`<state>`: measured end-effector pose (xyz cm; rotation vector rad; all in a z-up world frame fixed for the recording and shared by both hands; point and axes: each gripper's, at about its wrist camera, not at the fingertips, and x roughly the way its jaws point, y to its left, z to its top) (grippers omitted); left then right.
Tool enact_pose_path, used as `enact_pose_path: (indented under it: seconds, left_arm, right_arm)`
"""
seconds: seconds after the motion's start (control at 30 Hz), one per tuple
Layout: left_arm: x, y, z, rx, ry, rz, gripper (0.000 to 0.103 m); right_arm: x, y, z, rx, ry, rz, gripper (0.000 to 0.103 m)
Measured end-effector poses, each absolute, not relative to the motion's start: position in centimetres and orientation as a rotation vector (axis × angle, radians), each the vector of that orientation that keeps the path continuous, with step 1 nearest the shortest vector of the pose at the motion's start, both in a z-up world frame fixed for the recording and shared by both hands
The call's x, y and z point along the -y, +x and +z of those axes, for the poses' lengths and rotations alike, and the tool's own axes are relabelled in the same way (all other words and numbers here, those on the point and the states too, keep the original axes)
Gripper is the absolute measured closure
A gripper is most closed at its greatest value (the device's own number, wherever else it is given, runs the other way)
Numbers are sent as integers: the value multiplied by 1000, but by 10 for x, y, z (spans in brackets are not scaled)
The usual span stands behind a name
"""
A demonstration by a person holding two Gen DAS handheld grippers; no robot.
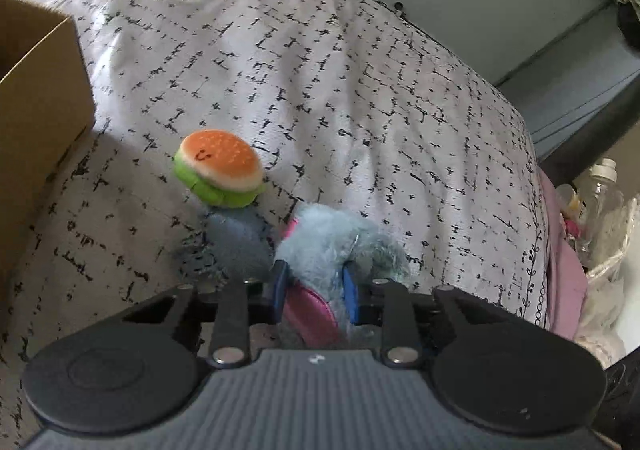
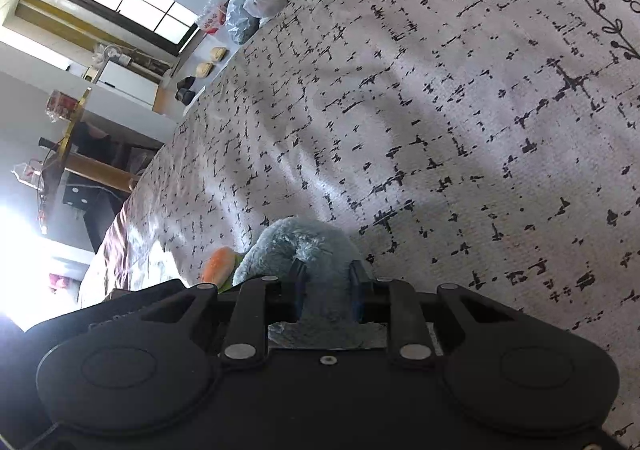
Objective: Organize soft objects
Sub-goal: 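Close both tools on the grey elephant plush, then lift and carry the elephant plush over the box with both tools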
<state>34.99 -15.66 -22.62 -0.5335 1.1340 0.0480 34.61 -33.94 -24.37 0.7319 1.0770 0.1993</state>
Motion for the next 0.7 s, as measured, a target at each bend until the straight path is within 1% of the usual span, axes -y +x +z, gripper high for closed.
enact_pose_path:
  seconds: [0.2,0.7]
  left_arm:
    - [155,346,-217,-1135,-525,15,81]
    - [131,309,-174,-1072,-550,-45,81]
  right_arm:
    - [343,340,-238,-1075,745,197,81]
    - [329,311,-192,-1015,718,248,81]
